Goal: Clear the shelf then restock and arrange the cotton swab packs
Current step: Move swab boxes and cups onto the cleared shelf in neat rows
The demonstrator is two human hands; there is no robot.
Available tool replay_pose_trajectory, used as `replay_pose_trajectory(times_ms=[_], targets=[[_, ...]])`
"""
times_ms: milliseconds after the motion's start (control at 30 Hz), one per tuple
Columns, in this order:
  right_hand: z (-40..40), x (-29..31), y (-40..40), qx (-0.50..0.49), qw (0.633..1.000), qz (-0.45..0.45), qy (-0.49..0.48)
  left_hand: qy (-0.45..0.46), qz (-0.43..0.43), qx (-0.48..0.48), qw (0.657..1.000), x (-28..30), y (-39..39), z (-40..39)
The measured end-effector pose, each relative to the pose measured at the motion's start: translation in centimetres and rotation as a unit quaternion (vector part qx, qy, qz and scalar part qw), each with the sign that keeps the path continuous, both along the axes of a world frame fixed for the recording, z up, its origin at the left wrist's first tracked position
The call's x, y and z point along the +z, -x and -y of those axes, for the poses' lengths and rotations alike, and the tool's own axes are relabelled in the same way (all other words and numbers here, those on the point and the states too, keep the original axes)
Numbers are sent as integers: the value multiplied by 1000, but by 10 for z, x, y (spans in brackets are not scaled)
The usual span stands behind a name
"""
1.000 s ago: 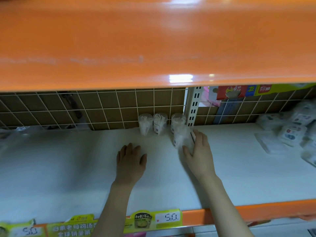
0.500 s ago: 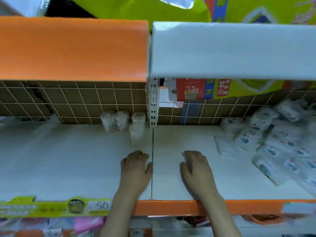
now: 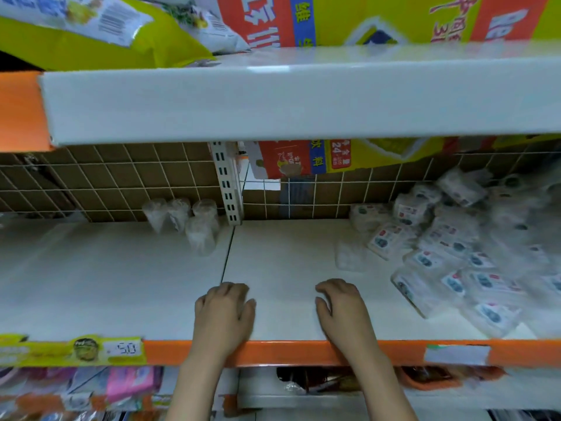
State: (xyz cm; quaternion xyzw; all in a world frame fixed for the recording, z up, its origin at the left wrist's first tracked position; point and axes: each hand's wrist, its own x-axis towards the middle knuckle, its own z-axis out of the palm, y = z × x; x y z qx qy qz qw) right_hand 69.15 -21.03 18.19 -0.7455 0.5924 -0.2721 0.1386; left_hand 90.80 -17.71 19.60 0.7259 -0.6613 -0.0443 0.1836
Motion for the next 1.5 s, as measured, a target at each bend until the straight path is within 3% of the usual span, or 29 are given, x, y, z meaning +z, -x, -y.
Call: replay_pose_trajectory(times_ms=[267, 567, 767, 933, 1100, 1500], targets=[[-1, 9, 0, 2, 999, -29, -14, 12, -25, -8, 1000, -10, -3, 7], [-3, 22, 40, -18, 999, -21, 43, 29, -37, -24, 999, -9, 32, 17], [5, 44, 103, -27, 997, -16, 65, 35, -34, -13, 999, 1, 92, 21], [10, 47, 188, -7, 997, -32, 68, 33, -41, -2, 999, 5, 181, 18], [7, 46, 270, -49, 995, 5, 81, 32, -37, -11, 999, 9, 264, 15], [-4, 36, 304, -62, 997, 23, 42, 42, -52, -9, 998, 19, 290, 11]])
